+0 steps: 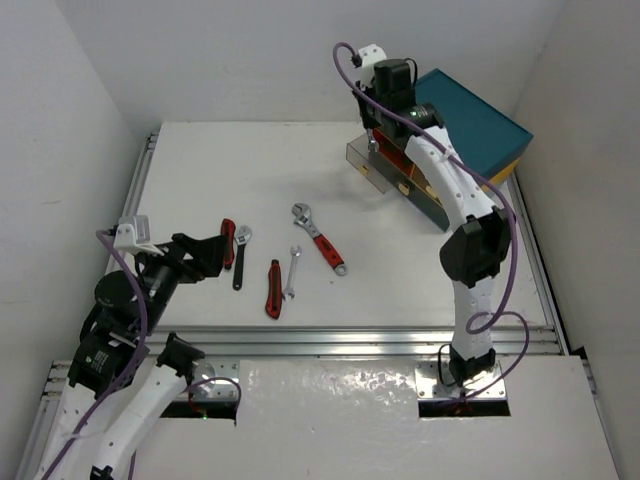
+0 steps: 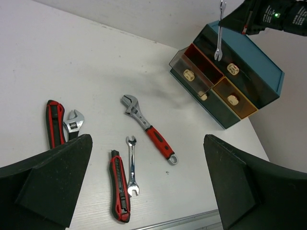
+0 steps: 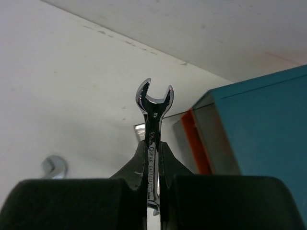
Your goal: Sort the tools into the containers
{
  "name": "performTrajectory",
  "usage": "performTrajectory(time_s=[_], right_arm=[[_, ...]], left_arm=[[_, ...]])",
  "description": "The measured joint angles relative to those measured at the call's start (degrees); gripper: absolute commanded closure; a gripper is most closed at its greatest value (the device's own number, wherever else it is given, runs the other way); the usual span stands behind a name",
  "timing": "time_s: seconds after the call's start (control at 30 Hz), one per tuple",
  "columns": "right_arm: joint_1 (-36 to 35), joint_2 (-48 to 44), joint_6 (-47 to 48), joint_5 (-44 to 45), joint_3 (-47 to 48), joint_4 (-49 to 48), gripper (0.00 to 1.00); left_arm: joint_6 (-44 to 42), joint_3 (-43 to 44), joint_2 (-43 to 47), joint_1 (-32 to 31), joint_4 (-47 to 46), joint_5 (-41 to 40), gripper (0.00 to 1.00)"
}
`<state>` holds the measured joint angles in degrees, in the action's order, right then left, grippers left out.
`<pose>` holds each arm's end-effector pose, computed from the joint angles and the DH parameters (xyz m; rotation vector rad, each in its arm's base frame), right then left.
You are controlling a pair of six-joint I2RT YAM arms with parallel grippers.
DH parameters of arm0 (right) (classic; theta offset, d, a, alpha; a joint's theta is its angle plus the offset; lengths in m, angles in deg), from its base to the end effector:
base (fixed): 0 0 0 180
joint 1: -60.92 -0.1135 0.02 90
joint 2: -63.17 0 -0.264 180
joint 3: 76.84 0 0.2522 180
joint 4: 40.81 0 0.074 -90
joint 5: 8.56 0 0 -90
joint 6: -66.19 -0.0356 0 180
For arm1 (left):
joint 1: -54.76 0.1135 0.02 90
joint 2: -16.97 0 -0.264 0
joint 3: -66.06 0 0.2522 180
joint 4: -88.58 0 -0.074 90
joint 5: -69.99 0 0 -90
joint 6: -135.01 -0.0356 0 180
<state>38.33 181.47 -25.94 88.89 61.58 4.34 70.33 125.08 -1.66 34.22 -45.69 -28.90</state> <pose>0.4459 0.1805 0.3865 -0.2743 1.9879 0.1457 0.0681 -0.0196 0.3511 -0.1890 1.6743 -0.4761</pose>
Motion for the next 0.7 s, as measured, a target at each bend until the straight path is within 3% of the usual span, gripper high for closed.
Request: performTrajectory(time_s=[0.5, 0.57, 0.63, 0.67, 0.7], right_arm=[[5.64, 8.31, 7.93, 0.11, -3.74, -4.92, 0.97], [5.64, 8.52, 7.8, 0.2, -5.29, -5.2, 0.89], [5.64, 8.26, 7.04, 0.76, -7.56, -5.73, 0.68], [5.64, 7.85, 6.58, 1.11, -9.25, -6.01, 0.51], [5.64, 7.19, 5.68, 1.4, -10.91, -5.95, 0.44]], left_arm=[[0.0, -0.26, -1.44, 0.0, -0.02, 0.59, 0.0], [0.0, -0.26, -1.66, 0.0, -0.04, 0.59, 0.0], [0.02, -0.26, -1.81, 0.0, -0.02, 0.59, 0.0], [0.04, -0.26, -1.92, 0.0, -0.02, 0.59, 0.0], [0.15, -0.26, -2.16, 0.0, -0.07, 0.59, 0.0]])
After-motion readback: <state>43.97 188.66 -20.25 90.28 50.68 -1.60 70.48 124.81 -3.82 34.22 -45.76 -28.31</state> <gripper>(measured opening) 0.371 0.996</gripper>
